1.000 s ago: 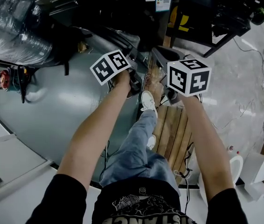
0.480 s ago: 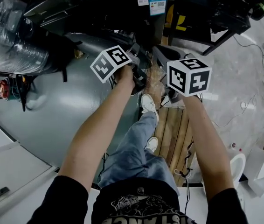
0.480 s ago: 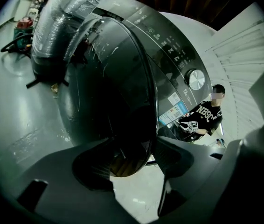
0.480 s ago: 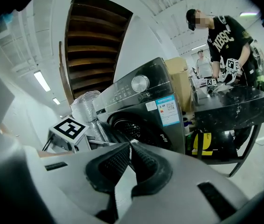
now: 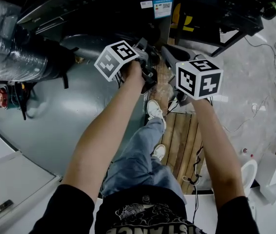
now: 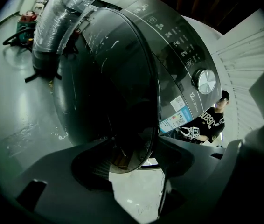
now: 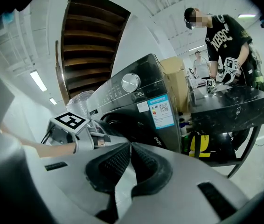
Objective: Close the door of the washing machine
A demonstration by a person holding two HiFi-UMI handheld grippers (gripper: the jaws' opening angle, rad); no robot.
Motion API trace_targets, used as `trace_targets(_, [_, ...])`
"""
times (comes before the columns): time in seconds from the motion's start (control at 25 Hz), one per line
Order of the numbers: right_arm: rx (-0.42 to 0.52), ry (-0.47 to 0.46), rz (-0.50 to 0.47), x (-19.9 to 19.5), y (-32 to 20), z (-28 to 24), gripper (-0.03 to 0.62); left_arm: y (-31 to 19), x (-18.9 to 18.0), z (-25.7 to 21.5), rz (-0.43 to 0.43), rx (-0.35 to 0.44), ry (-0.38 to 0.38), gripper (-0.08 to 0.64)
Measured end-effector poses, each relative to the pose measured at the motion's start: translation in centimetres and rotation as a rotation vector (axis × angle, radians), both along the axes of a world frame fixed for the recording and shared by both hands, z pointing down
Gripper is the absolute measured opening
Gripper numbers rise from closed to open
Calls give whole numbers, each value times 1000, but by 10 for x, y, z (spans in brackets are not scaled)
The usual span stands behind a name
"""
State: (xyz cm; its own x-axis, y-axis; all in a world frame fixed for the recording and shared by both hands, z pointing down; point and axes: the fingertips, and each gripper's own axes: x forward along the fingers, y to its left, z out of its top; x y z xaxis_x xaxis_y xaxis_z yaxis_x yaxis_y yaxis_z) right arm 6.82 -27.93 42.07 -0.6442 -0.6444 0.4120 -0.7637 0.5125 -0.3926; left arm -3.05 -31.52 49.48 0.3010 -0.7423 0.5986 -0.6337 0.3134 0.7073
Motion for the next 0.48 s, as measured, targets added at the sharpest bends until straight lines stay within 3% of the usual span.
trace_targets(0.48, [-3, 8, 18, 13, -35, 12, 23, -43, 7, -2, -44, -3, 48, 293])
